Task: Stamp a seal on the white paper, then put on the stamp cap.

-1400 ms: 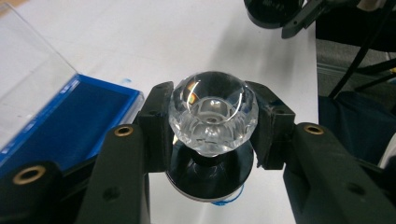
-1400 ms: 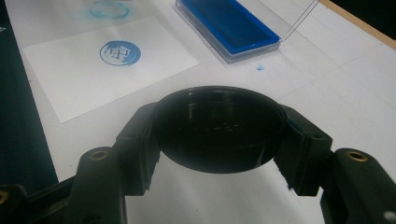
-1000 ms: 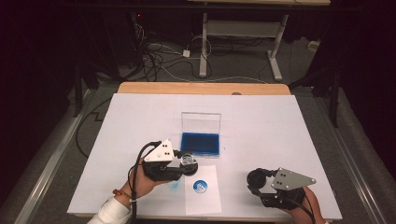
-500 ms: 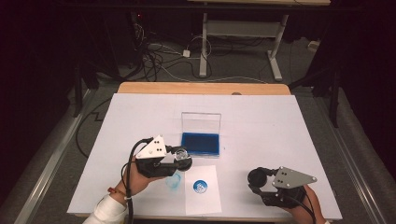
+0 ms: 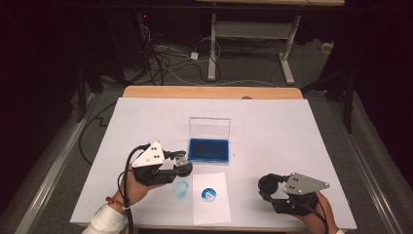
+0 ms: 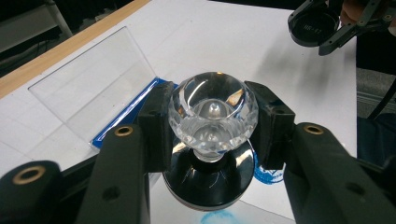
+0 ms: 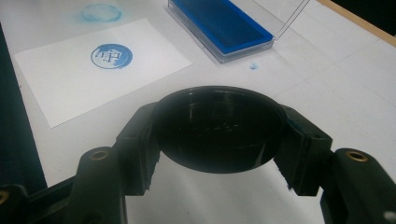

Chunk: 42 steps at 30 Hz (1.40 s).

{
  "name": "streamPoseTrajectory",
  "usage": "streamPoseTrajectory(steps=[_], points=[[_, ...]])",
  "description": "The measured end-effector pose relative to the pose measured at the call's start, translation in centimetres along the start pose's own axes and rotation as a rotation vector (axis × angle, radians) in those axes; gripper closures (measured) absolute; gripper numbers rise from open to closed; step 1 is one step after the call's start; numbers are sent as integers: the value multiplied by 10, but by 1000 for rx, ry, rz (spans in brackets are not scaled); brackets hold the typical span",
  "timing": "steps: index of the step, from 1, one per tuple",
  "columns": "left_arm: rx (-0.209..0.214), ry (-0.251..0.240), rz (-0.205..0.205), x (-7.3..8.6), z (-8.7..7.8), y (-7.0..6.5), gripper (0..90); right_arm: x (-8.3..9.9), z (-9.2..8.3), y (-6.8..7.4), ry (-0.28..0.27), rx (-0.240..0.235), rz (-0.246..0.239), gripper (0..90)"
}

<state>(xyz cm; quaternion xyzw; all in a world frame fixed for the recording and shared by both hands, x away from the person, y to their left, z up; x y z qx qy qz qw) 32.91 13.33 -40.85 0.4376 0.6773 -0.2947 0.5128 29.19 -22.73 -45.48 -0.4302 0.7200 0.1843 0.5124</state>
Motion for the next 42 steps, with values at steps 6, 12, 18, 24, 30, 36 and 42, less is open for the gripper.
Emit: streamPoseTrajectory(steps=[6,12,18,24,30,36,42], points=[[-16,-6,6,-2,-6,2,540,1,4,0,8,-8,0,381],[-26,-3,-3,2,-10,5,540,0,4,-1,4,-7,-2,381],[-27,-3,0,2,-13,5,541,0,8,0,9,-21,2,381],[-22,-17,6,-1,-14,3,541,-2,12,3,-5,-39,20,381],[-16,-34,1,-2,-15,3,541,-12,30,9,-5,-71,6,381],[-15,-40,-7,-2,-13,3,541,-21,51,17,6,-112,-20,381],[-3,-41,-11,-4,-10,1,541,-31,70,19,-1,-137,-32,381]])
Point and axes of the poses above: each handheld gripper's, and its own axes: z roughly forward along the jaws, x roughly out of its underside, y roughly to its left, the point moved 4 cm from there along z, roughly forward along the jaws, and after that the axes turned 12 degrees about -y, right-handed, at the moved point
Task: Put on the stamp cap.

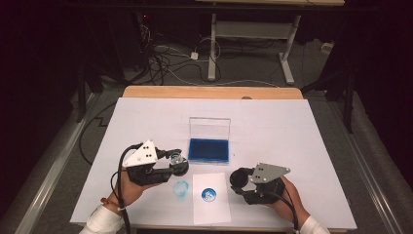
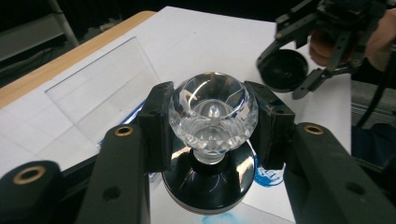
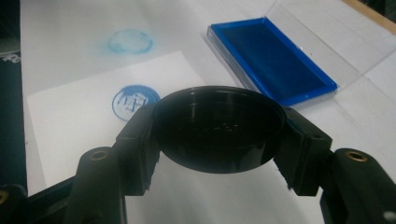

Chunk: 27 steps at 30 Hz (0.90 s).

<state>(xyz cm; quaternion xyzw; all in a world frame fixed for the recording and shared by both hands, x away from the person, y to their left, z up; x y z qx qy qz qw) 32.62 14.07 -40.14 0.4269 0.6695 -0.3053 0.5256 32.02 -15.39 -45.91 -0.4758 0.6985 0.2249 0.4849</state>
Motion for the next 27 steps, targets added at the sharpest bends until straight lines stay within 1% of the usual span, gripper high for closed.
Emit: streamPoseTrajectory(steps=[3,6,9,11,13,14,16,17,21,27], points=[[3,-6,-8,0,2,0,541,-6,6,0,-10,-9,-11,381],[10,-11,-9,-1,4,-2,541,-11,11,1,-23,-16,-12,381],[8,-8,-2,-1,8,-5,541,-16,16,2,-28,-22,-16,381],[16,-9,-3,-1,10,-7,541,-18,19,4,-25,-24,-26,381],[14,-9,-1,-1,13,-8,541,-20,21,4,-35,-27,-22,381],[21,-10,-4,-1,14,-9,541,-21,22,5,-36,-28,-22,381],[15,-13,0,-2,16,-11,541,-23,25,6,-41,-31,-17,381],[21,-14,-1,-2,17,-11,541,-24,26,7,-41,-35,-14,381],[16,-21,7,-4,21,-13,541,-26,35,12,-44,-49,-16,381],[39,-32,2,-7,29,-18,541,-31,47,21,-56,-76,-17,381]])
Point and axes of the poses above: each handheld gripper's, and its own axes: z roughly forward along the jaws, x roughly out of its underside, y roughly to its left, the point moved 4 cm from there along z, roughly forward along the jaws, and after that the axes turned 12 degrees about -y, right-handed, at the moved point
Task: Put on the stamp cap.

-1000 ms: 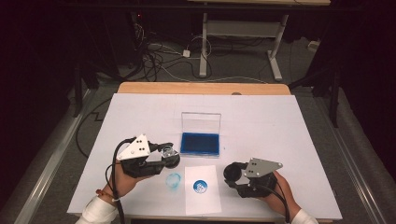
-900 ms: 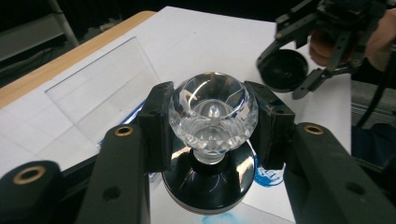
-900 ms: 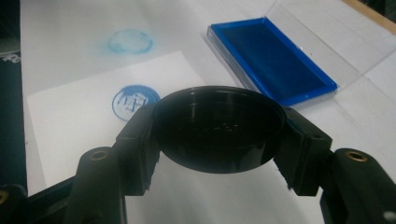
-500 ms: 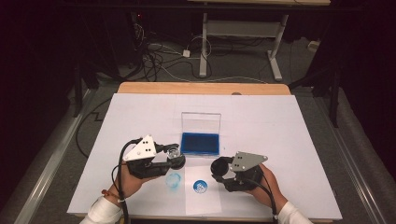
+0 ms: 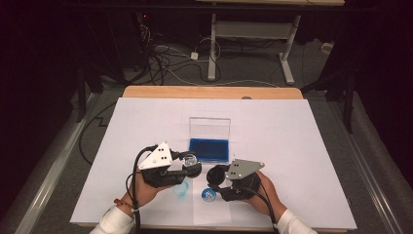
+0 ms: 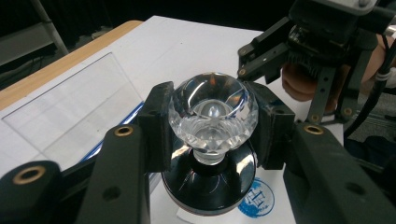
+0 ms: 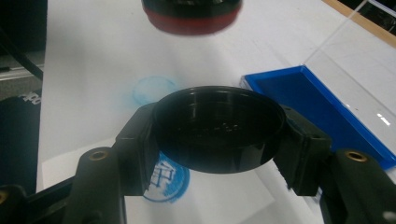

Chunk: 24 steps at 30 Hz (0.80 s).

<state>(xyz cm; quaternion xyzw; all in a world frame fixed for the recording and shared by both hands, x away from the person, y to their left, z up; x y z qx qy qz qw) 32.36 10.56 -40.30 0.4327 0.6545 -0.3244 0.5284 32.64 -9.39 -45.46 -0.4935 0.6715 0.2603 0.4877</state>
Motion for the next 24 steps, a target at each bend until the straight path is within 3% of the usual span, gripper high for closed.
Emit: streamPoseTrajectory(steps=[8,24], points=[[44,-47,-47,-1,9,-5,541,-7,14,8,-32,-20,23,381],[67,-83,-66,-2,21,-12,541,-11,14,9,-97,-11,66,381]])
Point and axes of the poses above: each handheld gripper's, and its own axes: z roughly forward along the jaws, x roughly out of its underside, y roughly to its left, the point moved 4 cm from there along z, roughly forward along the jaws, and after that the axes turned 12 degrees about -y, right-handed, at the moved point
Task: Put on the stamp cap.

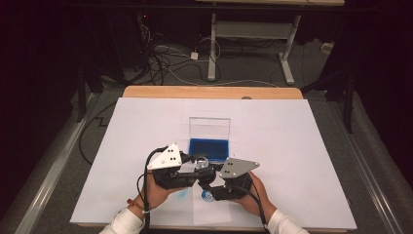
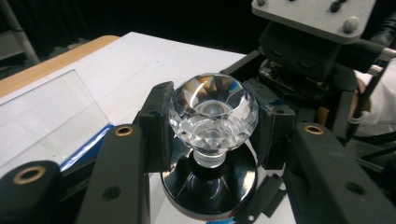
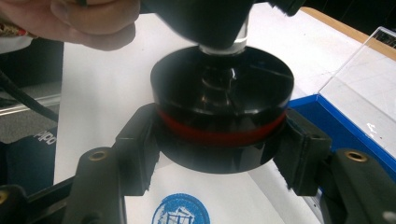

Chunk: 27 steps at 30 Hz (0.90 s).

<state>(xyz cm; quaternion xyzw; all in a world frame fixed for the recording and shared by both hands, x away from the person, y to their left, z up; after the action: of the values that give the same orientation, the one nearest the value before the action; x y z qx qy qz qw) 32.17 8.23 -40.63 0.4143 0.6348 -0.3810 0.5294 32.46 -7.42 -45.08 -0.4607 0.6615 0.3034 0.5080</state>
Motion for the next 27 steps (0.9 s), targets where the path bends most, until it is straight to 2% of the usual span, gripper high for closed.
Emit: streamPoseTrajectory(steps=[16,27], points=[[20,-23,-30,4,1,1,541,-2,-3,0,2,21,9,383],[49,-65,-108,7,0,6,541,-4,-4,1,1,25,-10,383]])
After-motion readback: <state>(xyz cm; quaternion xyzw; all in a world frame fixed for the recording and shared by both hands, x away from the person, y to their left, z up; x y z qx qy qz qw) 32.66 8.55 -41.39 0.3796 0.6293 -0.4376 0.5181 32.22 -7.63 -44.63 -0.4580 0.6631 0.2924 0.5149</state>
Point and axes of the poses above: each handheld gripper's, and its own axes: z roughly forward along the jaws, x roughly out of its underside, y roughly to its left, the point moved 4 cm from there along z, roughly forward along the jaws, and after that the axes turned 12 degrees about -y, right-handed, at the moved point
